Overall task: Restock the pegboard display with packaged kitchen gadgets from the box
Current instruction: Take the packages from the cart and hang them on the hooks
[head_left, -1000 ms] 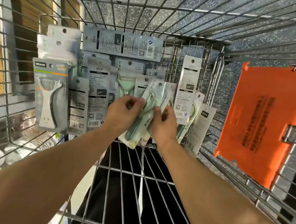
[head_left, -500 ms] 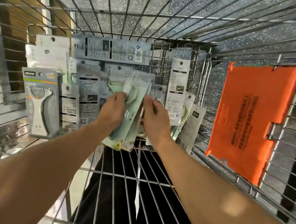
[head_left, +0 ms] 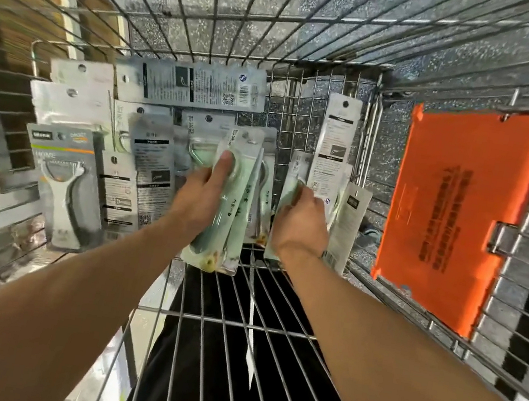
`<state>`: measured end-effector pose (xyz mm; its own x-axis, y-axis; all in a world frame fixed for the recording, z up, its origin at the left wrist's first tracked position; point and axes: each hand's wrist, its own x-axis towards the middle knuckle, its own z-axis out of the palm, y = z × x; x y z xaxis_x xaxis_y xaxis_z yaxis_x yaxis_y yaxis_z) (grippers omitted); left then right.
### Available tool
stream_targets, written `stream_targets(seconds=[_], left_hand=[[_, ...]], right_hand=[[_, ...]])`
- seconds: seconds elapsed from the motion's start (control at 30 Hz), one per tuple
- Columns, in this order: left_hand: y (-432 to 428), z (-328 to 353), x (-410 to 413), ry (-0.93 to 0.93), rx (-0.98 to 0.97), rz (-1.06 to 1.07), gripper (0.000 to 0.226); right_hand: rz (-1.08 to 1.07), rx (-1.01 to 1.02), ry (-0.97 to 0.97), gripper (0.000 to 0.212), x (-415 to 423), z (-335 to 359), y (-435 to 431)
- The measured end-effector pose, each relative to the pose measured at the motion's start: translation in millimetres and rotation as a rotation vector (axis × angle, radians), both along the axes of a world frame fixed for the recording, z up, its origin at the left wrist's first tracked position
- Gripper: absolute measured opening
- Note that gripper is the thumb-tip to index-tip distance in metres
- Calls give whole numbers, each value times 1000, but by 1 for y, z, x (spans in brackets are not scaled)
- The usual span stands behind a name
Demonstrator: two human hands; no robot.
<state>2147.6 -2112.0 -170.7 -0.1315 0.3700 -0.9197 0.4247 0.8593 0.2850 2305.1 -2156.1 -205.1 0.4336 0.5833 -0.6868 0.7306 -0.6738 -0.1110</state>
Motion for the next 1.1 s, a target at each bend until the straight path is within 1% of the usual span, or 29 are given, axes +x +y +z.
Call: stream_targets(seconds=[0.1,0.17,0.23,0.3,0.37,0.4,0.47,0.53,0.6,0.67,0.73,0.83,0.87,0.97,1.0,1.1], left_hand=[[2,-7,-3,-9,-16,-12,100],[4,-9,-3,-2,-23,-6,107],[8,-10,-2,13,-17,0,105],[10,-12,-2,24,-3,-4,103],[12,-13,-3,15,8,-7,105],[12,-14,-5,11,13,-9,107],[11,-17,-7,8,21,-15,112],[11,-18,-9,2,24,-14,117],[10,-19,-9,-4,17,-5,119],[8,-18,-12,-11,19,8,116],[6,-18,-13,-17,21,1,112],[3,-15,-14,-28,40,3,97],[3,-14,-15,-37,45,5,97],[2,-4,-20,-60,42,32,117],[2,-3,-21,-58,34,45,119],[4,11,-26,-47,21,105,113]], right_hand=[[-65,47,-4,31,-7,0,3],[-132,42,40,44,-11,1,1],[-180,59,100,51,-15,2,-2],[-176,106,115,49,-18,0,-6],[-219,110,128,46,-16,-6,-11],[-250,75,135,45,-16,-9,-14],[-298,-60,154,44,-14,-15,-17],[-302,-184,153,44,-15,-16,-19],[-276,-209,120,41,-17,-17,-20],[-258,-188,111,31,-18,-18,-19],[-251,-123,120,25,-16,-16,-17],[-179,13,123,29,-16,-9,-17],[-169,36,145,27,-17,-6,-18],[-232,67,251,26,-20,10,-15],[-259,89,261,27,-19,13,-14],[-336,181,292,31,-20,29,-8]])
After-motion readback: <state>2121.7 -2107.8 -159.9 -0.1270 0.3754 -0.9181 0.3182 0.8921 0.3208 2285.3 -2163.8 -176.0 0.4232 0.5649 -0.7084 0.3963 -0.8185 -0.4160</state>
